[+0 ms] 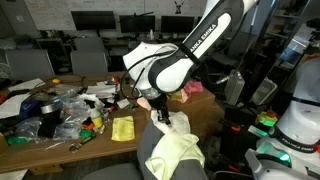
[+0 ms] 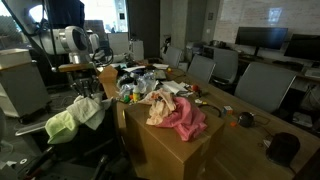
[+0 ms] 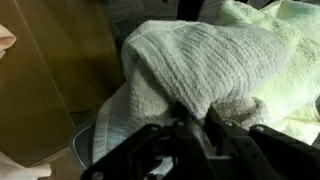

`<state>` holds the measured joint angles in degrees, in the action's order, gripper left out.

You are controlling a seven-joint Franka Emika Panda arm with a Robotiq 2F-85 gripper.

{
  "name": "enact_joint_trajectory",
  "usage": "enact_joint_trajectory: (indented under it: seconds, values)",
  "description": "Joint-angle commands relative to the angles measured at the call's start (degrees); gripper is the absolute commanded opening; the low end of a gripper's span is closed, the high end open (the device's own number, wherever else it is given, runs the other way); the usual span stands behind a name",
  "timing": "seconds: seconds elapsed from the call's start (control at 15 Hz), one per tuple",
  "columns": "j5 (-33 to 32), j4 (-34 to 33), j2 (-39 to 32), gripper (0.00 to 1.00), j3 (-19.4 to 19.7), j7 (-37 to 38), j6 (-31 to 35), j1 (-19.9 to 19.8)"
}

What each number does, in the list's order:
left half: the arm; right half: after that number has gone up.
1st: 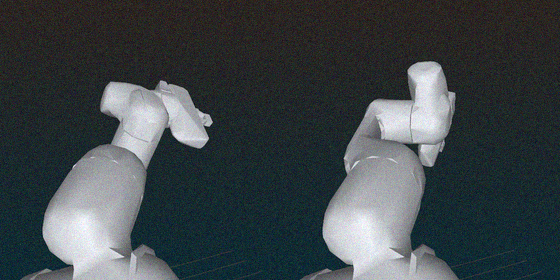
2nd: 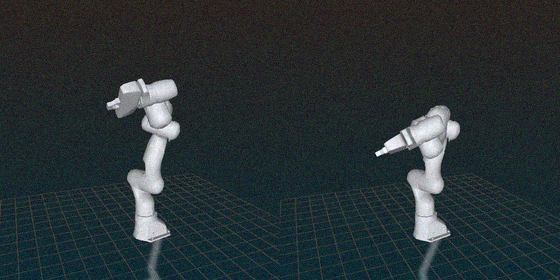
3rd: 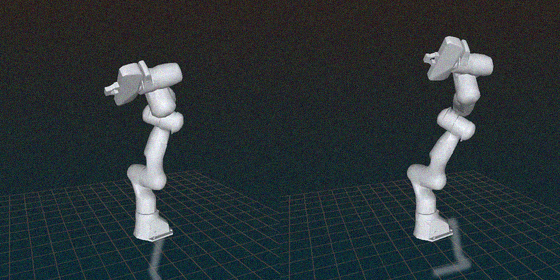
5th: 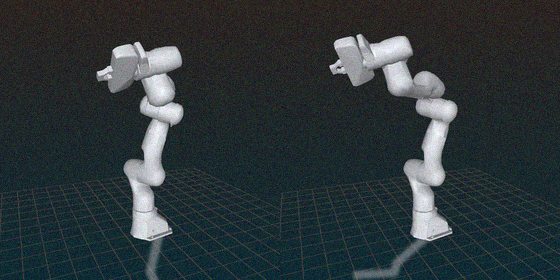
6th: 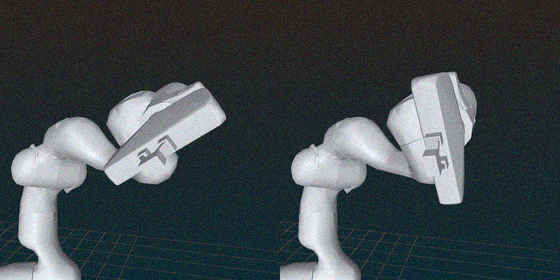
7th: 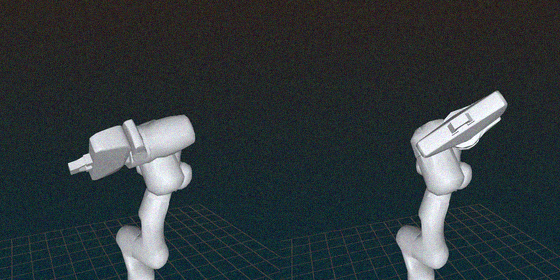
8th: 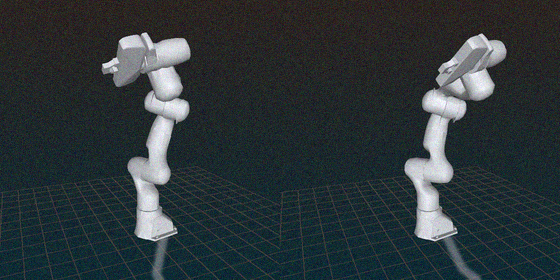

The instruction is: Pick up the two towels from the top of the brown box and put them on the backrest of the chair

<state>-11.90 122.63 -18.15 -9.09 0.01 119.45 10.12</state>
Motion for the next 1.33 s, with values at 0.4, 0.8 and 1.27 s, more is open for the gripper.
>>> enact_joint_trajectory:
  seconds: [0.4,0.8,1.27]
  values:
    - [-1.0,0.0,2.1,0.99,2.6,4.9,-0.9,0.2]
    - [-1.8,0.8,4.2,1.0,3.3,6.9,-1.0,0.2]
    - [-2.2,4.7,14.0,1.0,6.8,13.7,-2.0,-2.9]
